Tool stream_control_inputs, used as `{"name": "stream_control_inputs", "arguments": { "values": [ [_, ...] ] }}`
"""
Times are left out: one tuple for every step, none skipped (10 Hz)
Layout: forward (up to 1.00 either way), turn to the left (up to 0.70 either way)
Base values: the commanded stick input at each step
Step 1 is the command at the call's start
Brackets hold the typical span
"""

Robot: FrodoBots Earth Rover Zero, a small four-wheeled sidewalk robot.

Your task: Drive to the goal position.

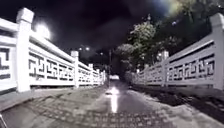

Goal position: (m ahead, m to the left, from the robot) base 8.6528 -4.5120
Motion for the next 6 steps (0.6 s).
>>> {"name": "stream_control_inputs", "arguments": {
  "values": [
    [0.45,0.0],
    [0.45,0.0],
    [0.45,0.0],
    [0.45,0.0],
    [0.45,0.0],
    [0.45,0.0]
  ]
}}
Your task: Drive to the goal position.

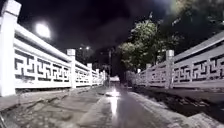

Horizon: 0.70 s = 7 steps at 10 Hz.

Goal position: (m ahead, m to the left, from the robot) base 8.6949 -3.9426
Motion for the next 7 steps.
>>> {"name": "stream_control_inputs", "arguments": {
  "values": [
    [0.45,0.0],
    [0.45,0.0],
    [0.45,0.0],
    [0.45,0.0],
    [0.45,0.0],
    [0.45,0.0],
    [0.45,0.0]
  ]
}}
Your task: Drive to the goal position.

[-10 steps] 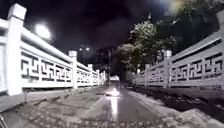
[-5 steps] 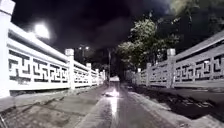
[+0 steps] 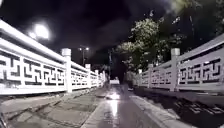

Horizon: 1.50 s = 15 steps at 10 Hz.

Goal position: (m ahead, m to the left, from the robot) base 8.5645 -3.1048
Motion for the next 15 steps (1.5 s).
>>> {"name": "stream_control_inputs", "arguments": {
  "values": [
    [0.45,0.0],
    [0.45,0.0],
    [0.45,0.0],
    [0.45,0.0],
    [0.45,0.0],
    [0.45,0.0],
    [0.45,0.0],
    [0.45,0.0],
    [0.45,0.0],
    [0.45,0.0],
    [0.45,0.0],
    [0.45,0.0],
    [0.45,0.0],
    [0.45,-0.27],
    [0.45,-0.24]
  ]
}}
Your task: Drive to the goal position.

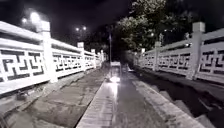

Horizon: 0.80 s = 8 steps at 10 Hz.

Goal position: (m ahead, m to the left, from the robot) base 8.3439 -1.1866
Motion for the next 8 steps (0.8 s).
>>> {"name": "stream_control_inputs", "arguments": {
  "values": [
    [0.45,-0.07],
    [0.45,0.0],
    [0.45,0.0],
    [0.45,0.0],
    [0.45,0.0],
    [0.45,0.0],
    [0.45,0.0],
    [0.45,0.0]
  ]
}}
